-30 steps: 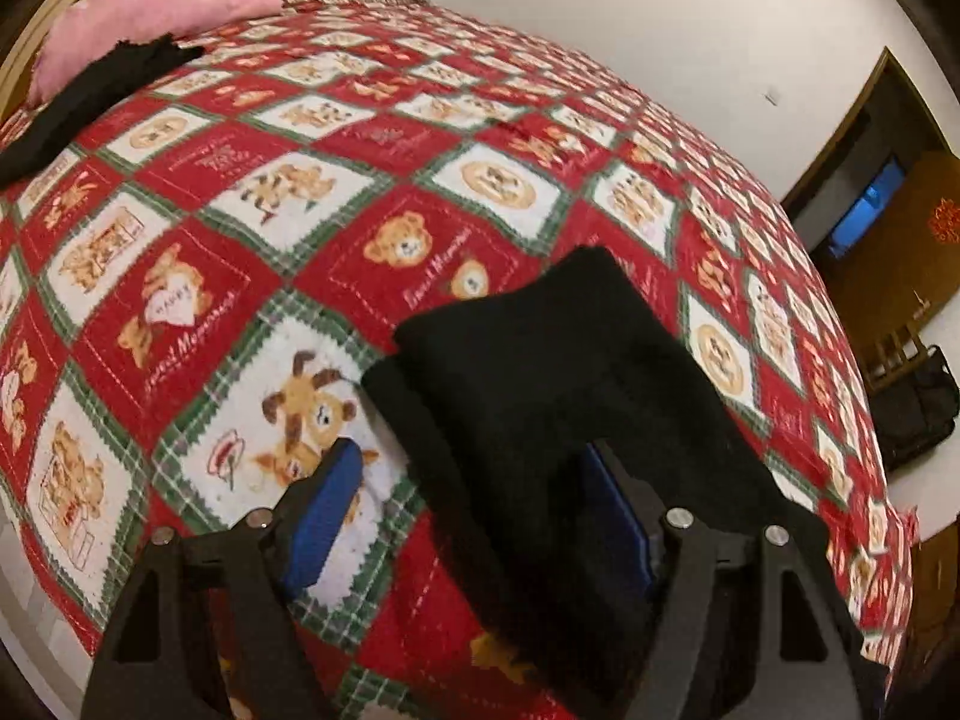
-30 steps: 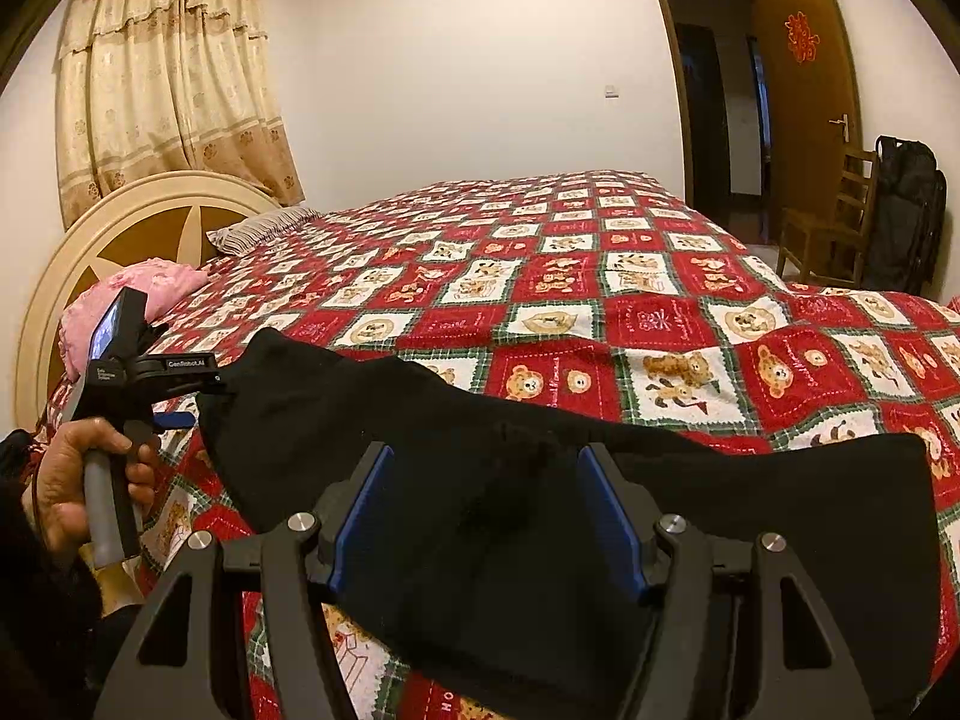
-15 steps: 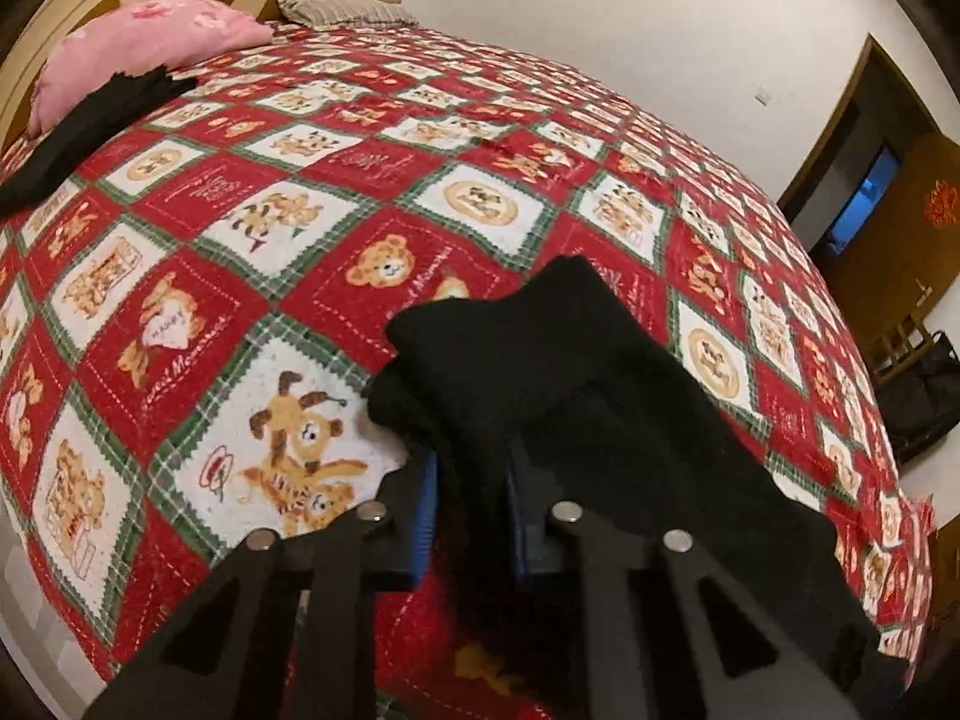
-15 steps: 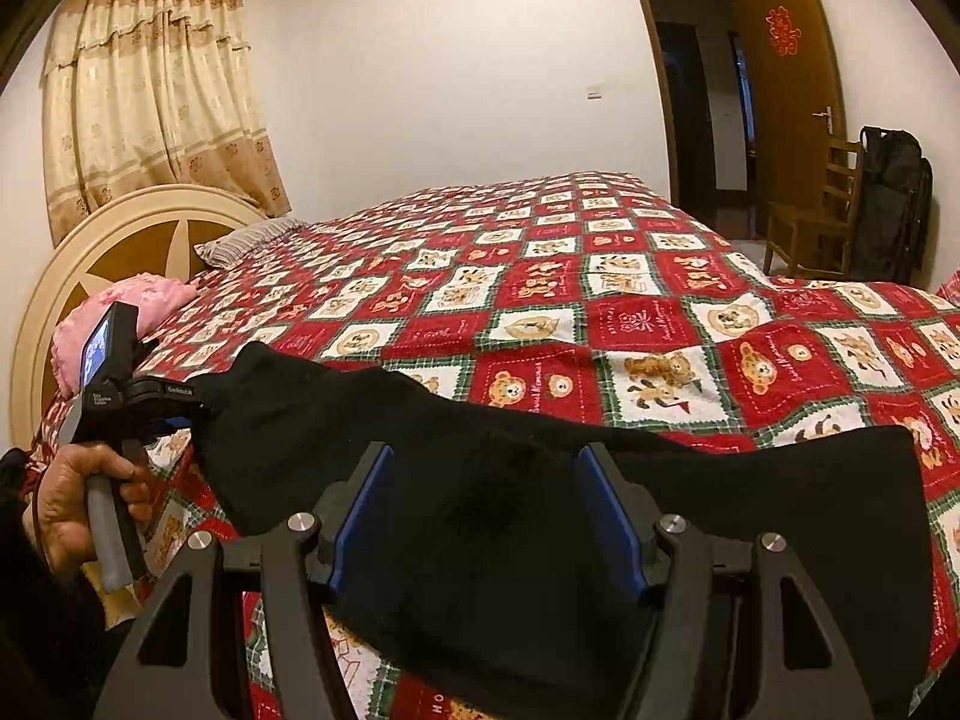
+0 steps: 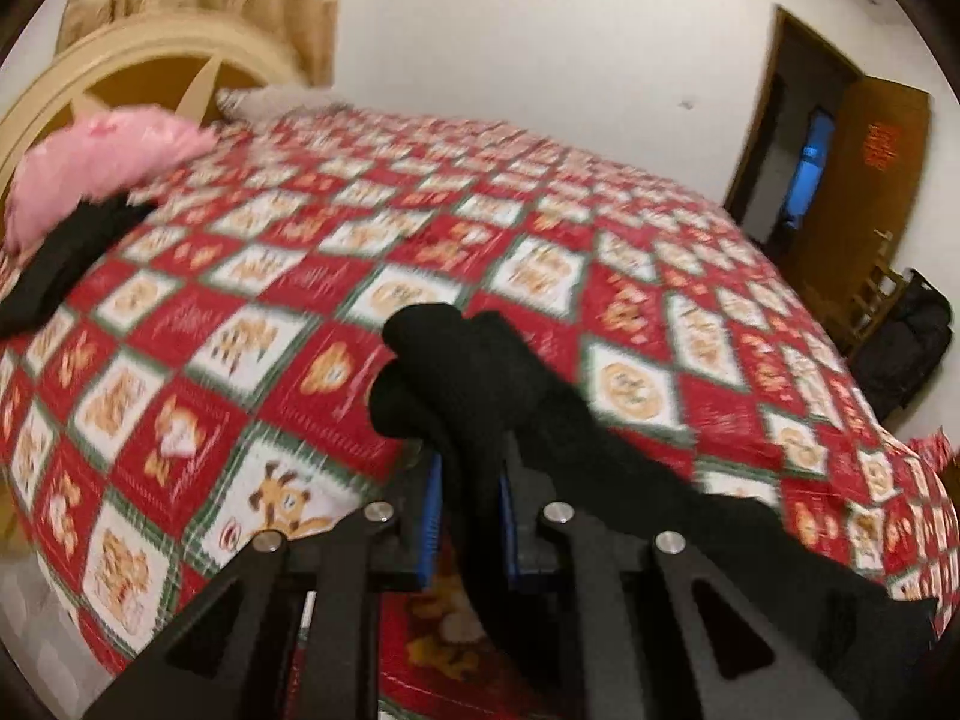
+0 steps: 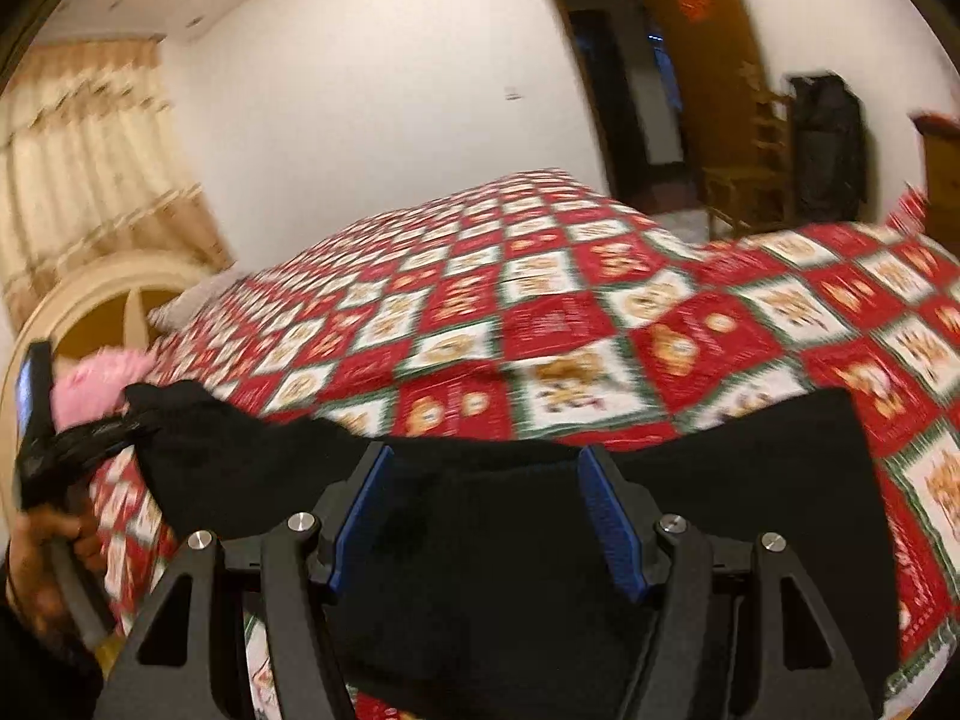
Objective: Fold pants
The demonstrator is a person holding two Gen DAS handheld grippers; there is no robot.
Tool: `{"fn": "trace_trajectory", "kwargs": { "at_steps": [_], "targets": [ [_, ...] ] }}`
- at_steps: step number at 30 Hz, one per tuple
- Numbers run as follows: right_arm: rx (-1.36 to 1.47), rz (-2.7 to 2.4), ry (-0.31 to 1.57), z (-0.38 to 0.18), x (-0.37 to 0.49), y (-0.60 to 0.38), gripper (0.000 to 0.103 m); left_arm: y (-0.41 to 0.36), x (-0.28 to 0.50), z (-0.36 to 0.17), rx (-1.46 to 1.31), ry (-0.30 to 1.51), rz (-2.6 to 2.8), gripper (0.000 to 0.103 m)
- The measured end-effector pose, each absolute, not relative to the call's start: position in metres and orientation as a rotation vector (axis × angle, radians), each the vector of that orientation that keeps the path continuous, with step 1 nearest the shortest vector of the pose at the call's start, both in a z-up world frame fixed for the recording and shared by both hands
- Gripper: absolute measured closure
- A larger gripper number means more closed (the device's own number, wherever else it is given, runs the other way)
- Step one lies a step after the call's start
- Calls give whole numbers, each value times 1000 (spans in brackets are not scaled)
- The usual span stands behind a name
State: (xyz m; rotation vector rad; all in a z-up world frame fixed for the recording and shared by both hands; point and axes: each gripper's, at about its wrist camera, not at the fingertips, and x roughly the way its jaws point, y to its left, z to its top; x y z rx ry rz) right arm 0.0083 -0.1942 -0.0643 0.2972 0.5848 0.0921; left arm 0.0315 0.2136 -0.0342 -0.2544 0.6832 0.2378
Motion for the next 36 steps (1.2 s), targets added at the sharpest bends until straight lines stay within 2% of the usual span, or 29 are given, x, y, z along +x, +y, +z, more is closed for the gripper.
{"fn": "trace_trajectory", "kwargs": {
  "at_steps": [8, 13, 24, 36],
  "targets": [
    [476, -27, 580, -66, 3, -251, 38, 136, 17, 4, -77, 557, -12, 86],
    [526, -52, 564, -63, -8, -273, 38, 68, -5, 9, 62, 487, -234, 86],
    [553, -68, 550, -59, -26, -290, 38, -47, -51, -26, 318, 465, -621, 86],
    [576, -57, 567, -63, -26, -294, 38, -84, -66, -63, 547, 557, -783, 86]
  ]
}}
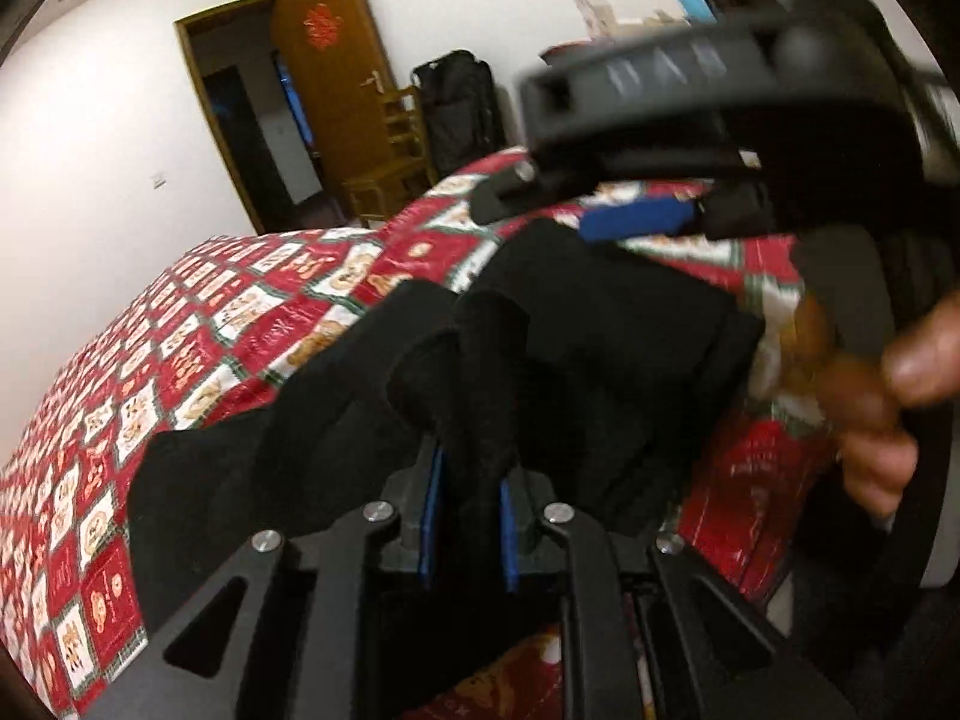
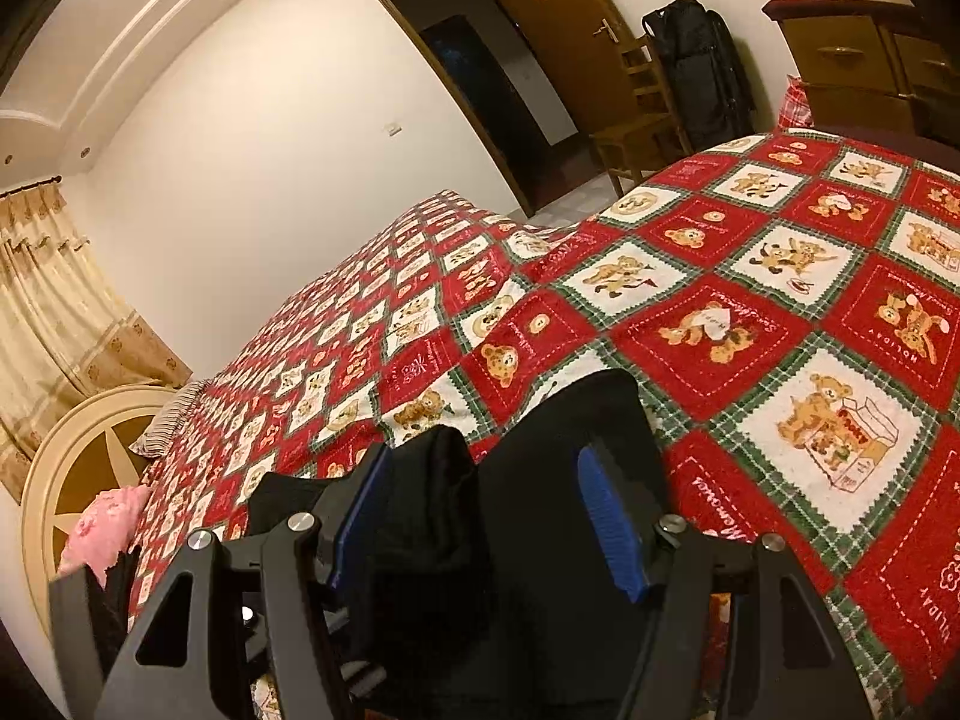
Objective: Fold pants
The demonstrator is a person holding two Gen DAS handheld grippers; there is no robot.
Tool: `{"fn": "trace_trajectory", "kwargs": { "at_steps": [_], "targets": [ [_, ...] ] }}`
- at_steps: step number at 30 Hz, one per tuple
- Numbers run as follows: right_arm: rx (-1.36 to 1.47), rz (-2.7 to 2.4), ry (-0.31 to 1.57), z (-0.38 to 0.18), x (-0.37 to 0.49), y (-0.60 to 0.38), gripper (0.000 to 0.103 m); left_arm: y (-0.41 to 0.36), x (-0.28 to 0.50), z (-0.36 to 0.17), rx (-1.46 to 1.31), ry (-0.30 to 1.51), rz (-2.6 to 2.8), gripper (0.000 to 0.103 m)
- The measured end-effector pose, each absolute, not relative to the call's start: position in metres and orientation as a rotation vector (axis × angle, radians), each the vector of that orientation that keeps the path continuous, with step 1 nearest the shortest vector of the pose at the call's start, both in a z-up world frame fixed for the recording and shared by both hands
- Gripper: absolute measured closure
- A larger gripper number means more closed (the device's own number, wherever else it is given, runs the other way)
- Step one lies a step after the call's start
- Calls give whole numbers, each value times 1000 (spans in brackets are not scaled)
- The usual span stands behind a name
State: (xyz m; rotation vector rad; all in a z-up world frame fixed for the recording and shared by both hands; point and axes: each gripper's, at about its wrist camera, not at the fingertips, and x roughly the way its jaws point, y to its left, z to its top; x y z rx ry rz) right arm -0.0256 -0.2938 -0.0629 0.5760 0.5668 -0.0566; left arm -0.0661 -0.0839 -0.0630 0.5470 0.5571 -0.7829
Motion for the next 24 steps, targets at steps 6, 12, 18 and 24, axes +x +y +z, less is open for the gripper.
{"fn": "trace_trajectory", "kwargs": {
  "at_steps": [6, 12, 18, 24],
  "targets": [
    [605, -30, 547, -56, -30, -303, 38, -79, -77, -66, 616, 551, -842, 75],
    [623, 50, 602, -59, -19, -297, 38, -28, -75, -21, 453, 522, -871, 32],
    [543, 72, 721, -80, -7, -269, 38, 37, -23, -1, 182, 609, -606, 28],
    [320, 57, 801, -91, 2, -235, 38, 91, 15, -25, -28, 756, -363, 28]
  ]
}}
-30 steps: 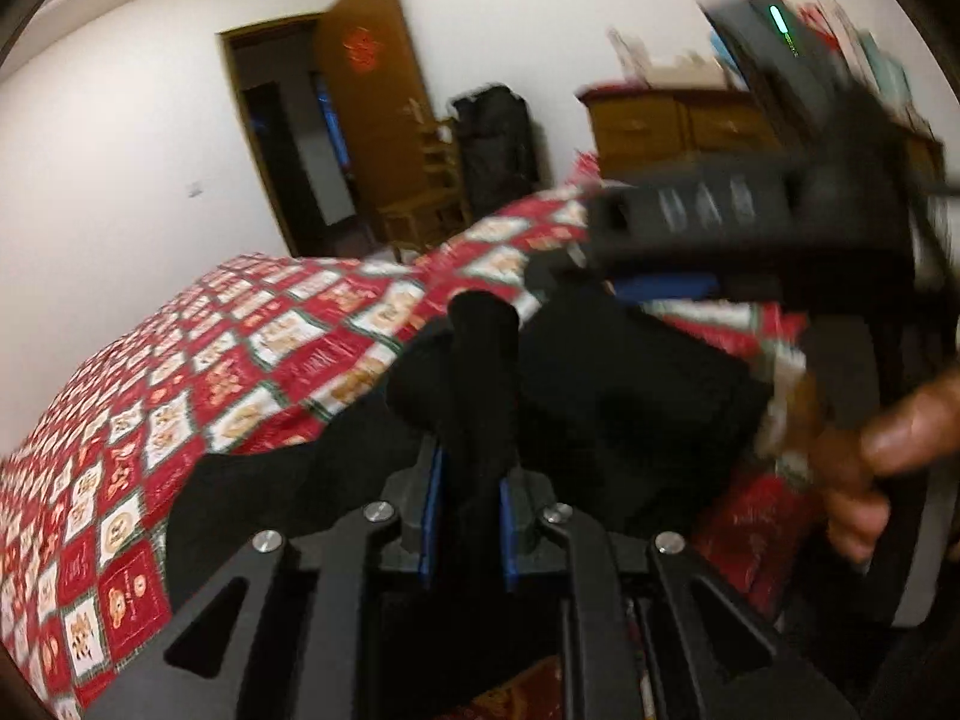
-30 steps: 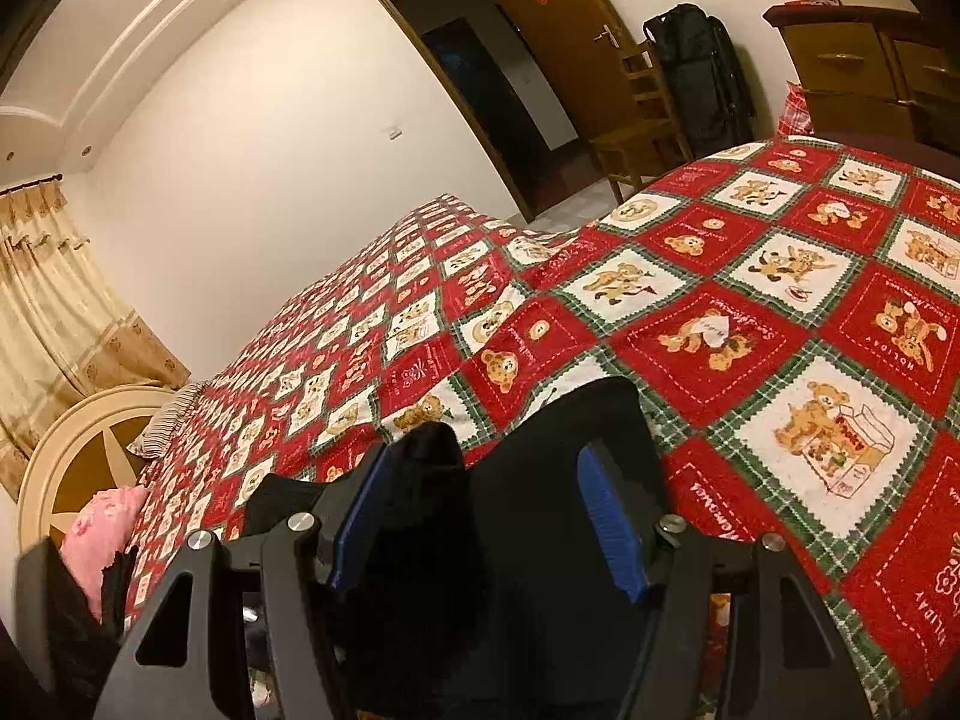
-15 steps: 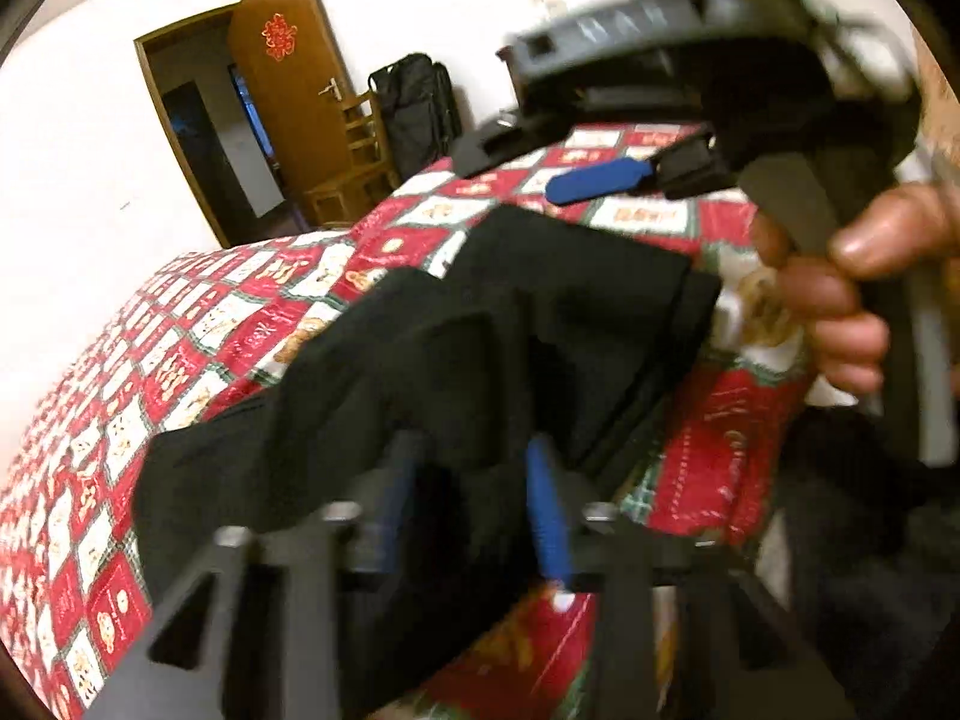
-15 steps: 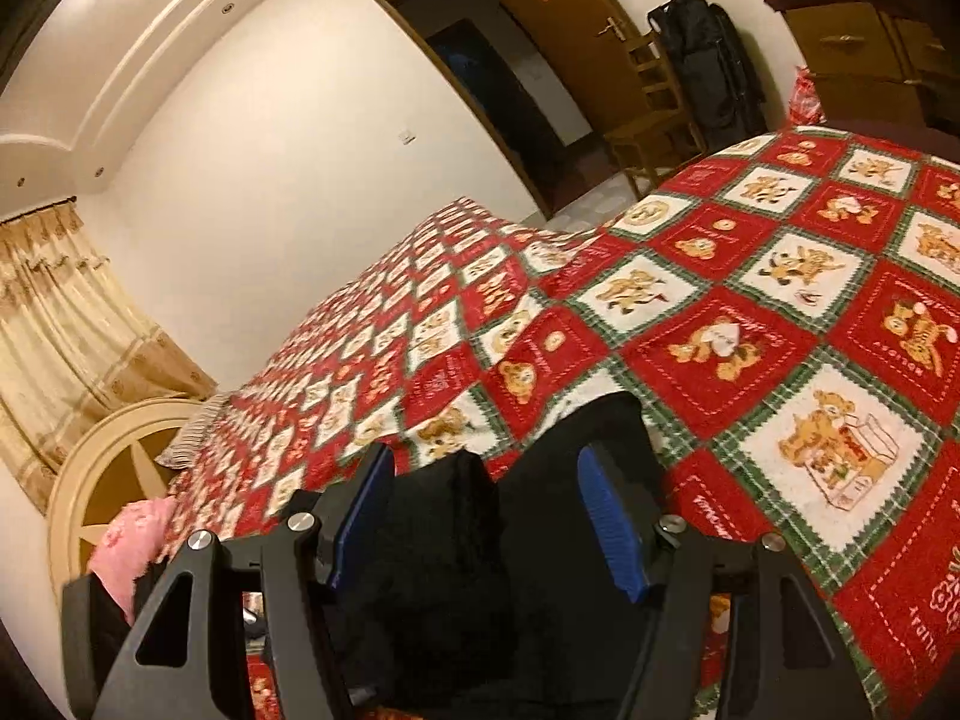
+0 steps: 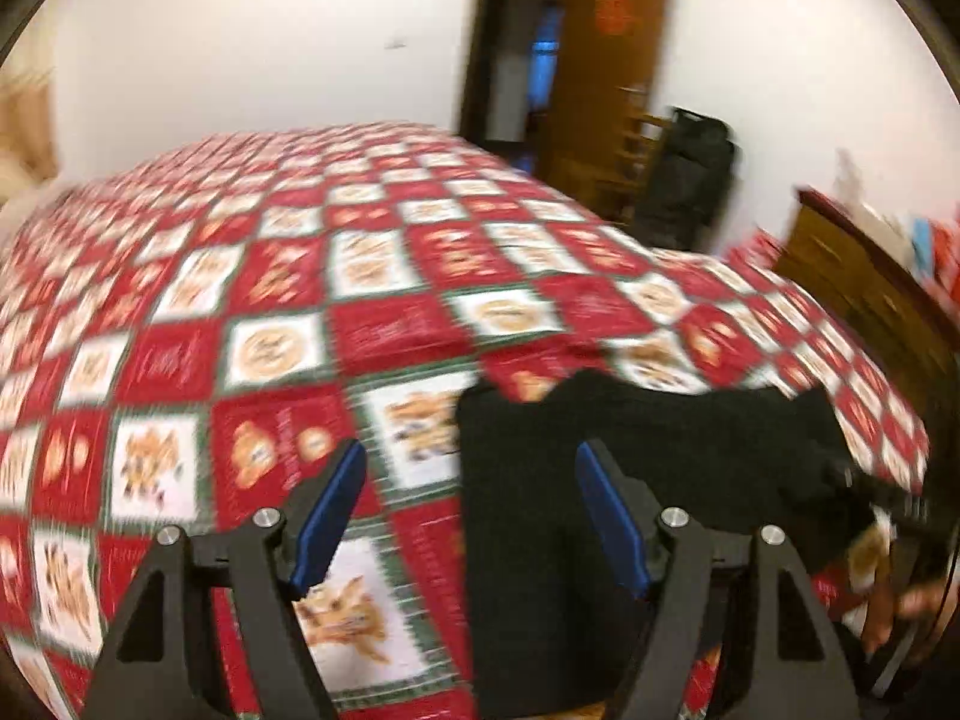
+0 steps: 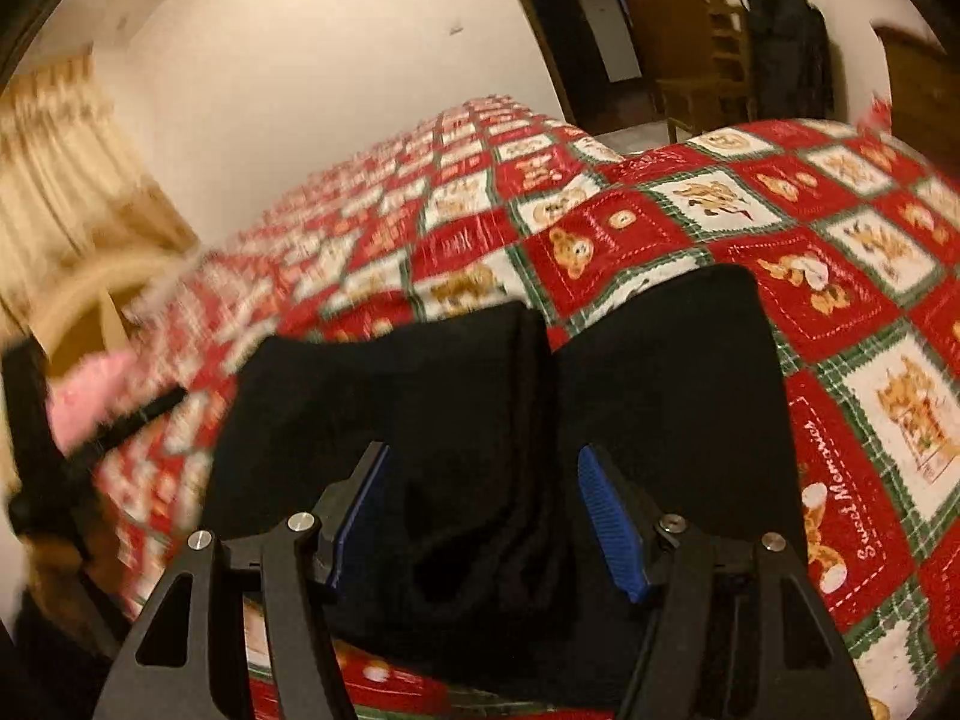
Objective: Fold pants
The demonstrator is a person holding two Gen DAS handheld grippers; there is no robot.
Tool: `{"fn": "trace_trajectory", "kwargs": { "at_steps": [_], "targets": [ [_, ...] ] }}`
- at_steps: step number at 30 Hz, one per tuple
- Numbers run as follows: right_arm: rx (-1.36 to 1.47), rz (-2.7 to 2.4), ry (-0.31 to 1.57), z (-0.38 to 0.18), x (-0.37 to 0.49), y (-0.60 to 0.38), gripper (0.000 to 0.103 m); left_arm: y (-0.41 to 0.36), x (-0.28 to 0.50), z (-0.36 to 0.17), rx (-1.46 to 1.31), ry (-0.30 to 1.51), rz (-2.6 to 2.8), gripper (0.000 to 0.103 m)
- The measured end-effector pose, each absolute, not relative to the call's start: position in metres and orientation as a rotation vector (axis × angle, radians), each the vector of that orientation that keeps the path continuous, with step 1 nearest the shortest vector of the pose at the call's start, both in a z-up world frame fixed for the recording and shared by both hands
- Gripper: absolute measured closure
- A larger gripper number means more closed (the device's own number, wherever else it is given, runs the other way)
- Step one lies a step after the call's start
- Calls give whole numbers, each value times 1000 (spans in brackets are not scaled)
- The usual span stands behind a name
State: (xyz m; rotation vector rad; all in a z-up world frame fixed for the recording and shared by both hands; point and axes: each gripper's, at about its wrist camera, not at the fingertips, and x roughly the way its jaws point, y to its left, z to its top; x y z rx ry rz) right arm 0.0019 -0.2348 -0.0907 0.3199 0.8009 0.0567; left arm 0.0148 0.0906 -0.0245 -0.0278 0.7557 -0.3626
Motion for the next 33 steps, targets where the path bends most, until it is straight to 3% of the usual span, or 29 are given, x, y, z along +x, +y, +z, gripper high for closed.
{"fn": "trace_trajectory", "kwargs": {
  "at_steps": [7, 11, 14, 22, 29, 33],
  "targets": [
    [128, 63, 856, -105, 4, -205, 41, 99, 33, -36, -41, 781, -263, 28],
    [149, 104, 851, -102, 2, -210, 70, 104, 37, -37, -64, 791, -251, 28],
    [96, 102, 810, -91, -3, -200, 78, 108, 39, -35, -80, 789, -235, 28],
    [-84, 56, 636, -36, -37, -191, 80, 112, 42, -27, -71, 761, -199, 28],
    [27, -8, 832, -86, -29, -230, 80, 80, 44, -22, 12, 738, -236, 28],
    [22, 8, 840, -92, -26, -230, 79, 50, 45, -25, 81, 742, -253, 28]
  ]
}}
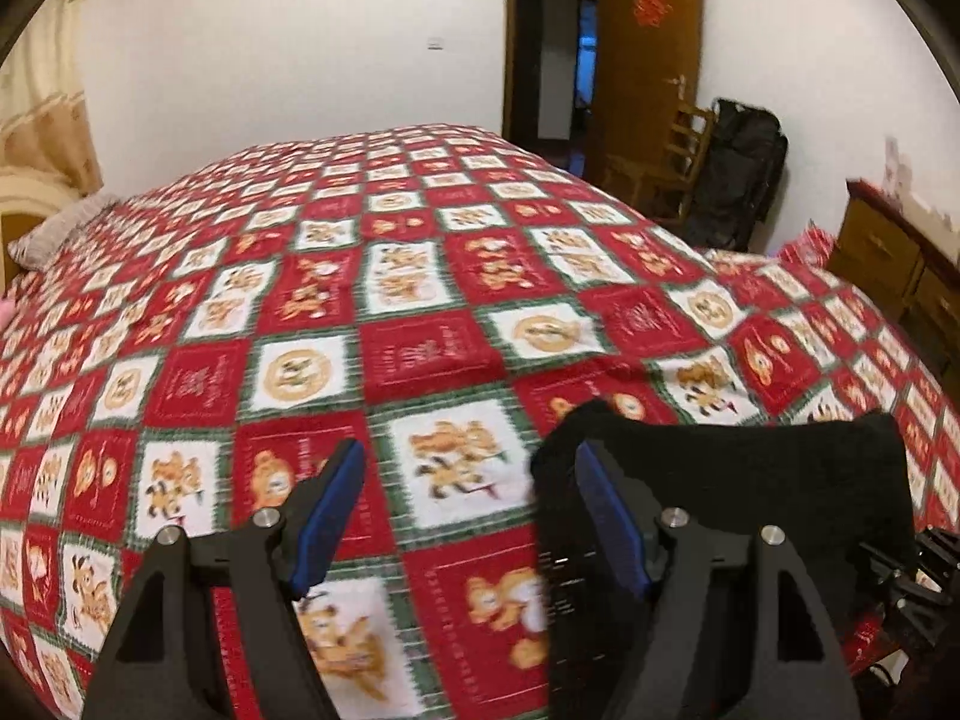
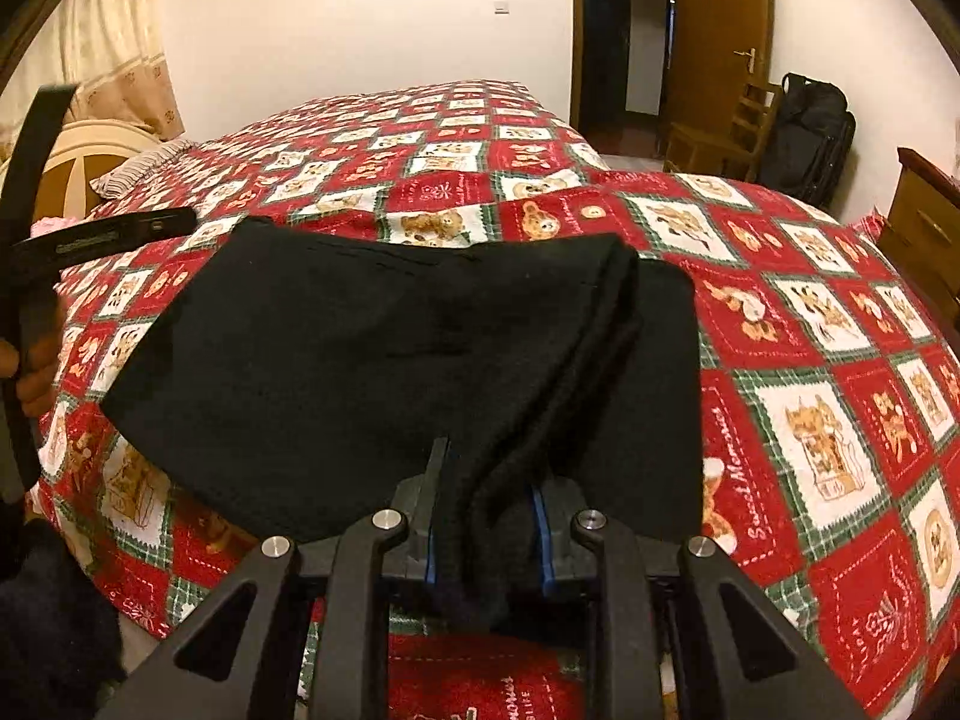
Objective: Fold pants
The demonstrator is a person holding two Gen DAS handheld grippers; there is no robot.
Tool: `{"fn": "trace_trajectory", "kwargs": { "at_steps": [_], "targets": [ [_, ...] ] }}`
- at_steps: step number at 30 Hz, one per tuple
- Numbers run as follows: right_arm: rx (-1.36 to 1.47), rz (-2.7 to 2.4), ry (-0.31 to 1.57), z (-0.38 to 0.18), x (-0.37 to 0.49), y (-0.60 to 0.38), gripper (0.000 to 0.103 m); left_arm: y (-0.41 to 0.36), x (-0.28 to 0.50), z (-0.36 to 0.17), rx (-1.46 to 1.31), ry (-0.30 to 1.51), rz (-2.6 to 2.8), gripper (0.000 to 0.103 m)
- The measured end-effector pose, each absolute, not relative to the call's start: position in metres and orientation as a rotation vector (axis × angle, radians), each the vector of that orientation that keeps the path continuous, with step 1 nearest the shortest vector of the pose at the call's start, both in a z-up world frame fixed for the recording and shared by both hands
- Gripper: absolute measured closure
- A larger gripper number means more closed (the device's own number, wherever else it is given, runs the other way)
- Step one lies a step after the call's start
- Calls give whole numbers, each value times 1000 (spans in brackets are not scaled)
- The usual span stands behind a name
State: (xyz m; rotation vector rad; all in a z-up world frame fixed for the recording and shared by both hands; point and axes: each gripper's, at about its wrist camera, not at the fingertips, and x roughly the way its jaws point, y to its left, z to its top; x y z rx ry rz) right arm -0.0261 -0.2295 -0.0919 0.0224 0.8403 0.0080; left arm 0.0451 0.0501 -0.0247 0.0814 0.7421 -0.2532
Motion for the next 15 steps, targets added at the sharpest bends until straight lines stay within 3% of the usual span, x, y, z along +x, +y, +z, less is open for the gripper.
{"fn": "trace_trajectory", "kwargs": {
  "at_steps": [8, 15],
  "targets": [
    [128, 46, 840, -88, -33, -249, 77, -4, 54, -66, 325, 727, -179, 27],
    [182, -29, 782, -63, -43, -260, 73, 11, 54, -67, 278, 762, -194, 25]
  ]
}}
